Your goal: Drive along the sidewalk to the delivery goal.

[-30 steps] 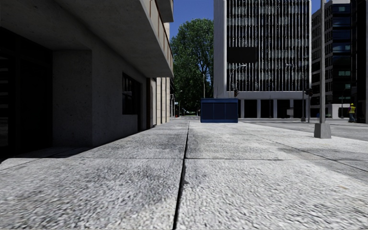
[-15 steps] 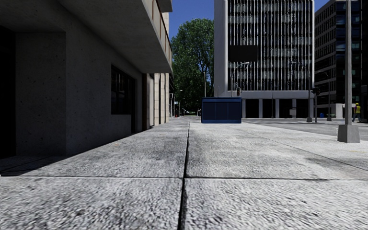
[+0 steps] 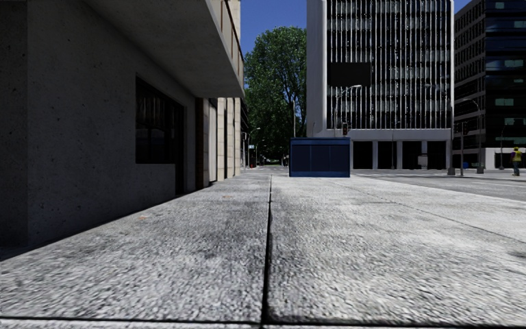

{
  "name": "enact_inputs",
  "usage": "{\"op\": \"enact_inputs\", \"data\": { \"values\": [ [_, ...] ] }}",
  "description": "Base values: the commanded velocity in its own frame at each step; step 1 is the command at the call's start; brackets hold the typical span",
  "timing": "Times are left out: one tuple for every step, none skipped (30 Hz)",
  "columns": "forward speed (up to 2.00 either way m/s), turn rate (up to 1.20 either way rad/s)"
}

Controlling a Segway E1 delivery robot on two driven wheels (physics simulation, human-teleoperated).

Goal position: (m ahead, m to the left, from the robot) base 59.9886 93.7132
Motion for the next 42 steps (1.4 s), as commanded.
{"op": "enact_inputs", "data": {
  "values": [
    [2.00,0.00],
    [2.00,0.00],
    [2.00,0.00],
    [2.00,0.00],
    [2.00,0.00],
    [2.00,0.00],
    [2.00,0.00],
    [2.00,0.00],
    [2.00,0.00],
    [2.00,0.00],
    [2.00,0.00],
    [2.00,0.00],
    [2.00,0.00],
    [2.00,0.00],
    [2.00,0.00],
    [2.00,0.00],
    [2.00,0.00],
    [2.00,0.00],
    [2.00,0.00],
    [2.00,0.00],
    [2.00,0.00],
    [2.00,0.00],
    [2.00,0.00],
    [2.00,0.00],
    [2.00,0.00],
    [2.00,0.00],
    [2.00,0.00],
    [2.00,0.00],
    [2.00,0.00],
    [2.00,0.00],
    [2.00,0.00],
    [2.00,0.00],
    [2.00,0.00],
    [2.00,0.00],
    [2.00,0.00],
    [2.00,0.00],
    [2.00,0.00],
    [2.00,0.00],
    [2.00,0.00],
    [2.00,0.00],
    [2.00,0.00],
    [2.00,0.00]
  ]
}}
